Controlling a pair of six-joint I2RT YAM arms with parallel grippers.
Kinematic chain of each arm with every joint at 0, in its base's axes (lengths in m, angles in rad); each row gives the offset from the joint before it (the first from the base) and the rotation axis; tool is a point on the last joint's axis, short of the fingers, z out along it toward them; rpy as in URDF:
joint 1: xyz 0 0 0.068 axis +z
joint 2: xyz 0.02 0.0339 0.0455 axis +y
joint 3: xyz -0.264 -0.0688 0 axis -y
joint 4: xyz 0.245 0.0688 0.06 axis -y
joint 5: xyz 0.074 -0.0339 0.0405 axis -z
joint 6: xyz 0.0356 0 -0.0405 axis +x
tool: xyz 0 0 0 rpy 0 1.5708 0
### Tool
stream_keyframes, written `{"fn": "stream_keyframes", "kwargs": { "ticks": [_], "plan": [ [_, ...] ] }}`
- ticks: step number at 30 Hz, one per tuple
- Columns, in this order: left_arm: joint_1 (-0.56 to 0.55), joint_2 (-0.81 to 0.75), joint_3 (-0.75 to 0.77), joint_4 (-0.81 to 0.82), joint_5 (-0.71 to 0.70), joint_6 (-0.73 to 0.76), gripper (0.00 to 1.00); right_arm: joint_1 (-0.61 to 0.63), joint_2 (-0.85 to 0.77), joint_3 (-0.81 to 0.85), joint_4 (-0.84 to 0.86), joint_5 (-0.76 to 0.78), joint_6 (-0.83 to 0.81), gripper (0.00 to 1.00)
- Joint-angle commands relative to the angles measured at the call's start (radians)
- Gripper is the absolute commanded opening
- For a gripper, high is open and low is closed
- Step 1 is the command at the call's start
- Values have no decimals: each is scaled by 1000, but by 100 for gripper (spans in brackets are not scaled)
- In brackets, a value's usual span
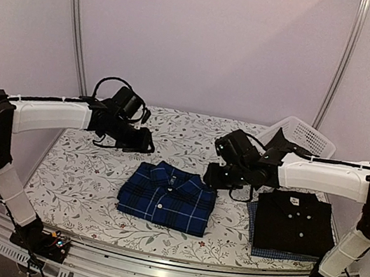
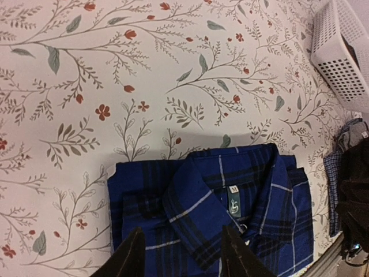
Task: Fold and stack the long sleeve shirts
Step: Smooth out the square-folded shirt at the center of the board.
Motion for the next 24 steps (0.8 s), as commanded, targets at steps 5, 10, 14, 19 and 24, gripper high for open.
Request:
{"fn": "stream_keyframes", "kwargs": {
  "ticks": [5, 10, 14, 19, 24],
  "plan": [
    [22, -53, -237, 179, 250, -72, 24, 153, 101, 60, 14, -105, 9, 31],
    [21, -49, -406, 294, 320, -174, 13, 197, 129, -41, 88, -189, 61, 30],
    [20, -56, -520, 376, 351, -240, 11, 204, 128, -135, 132, -222, 110, 30],
    [22, -58, -574, 382, 335, -268, 10, 203, 152, -168, 131, -202, 108, 33],
    [36, -80, -584, 323, 275, -268, 10, 203, 171, -145, 131, -205, 98, 38]
  ]
}}
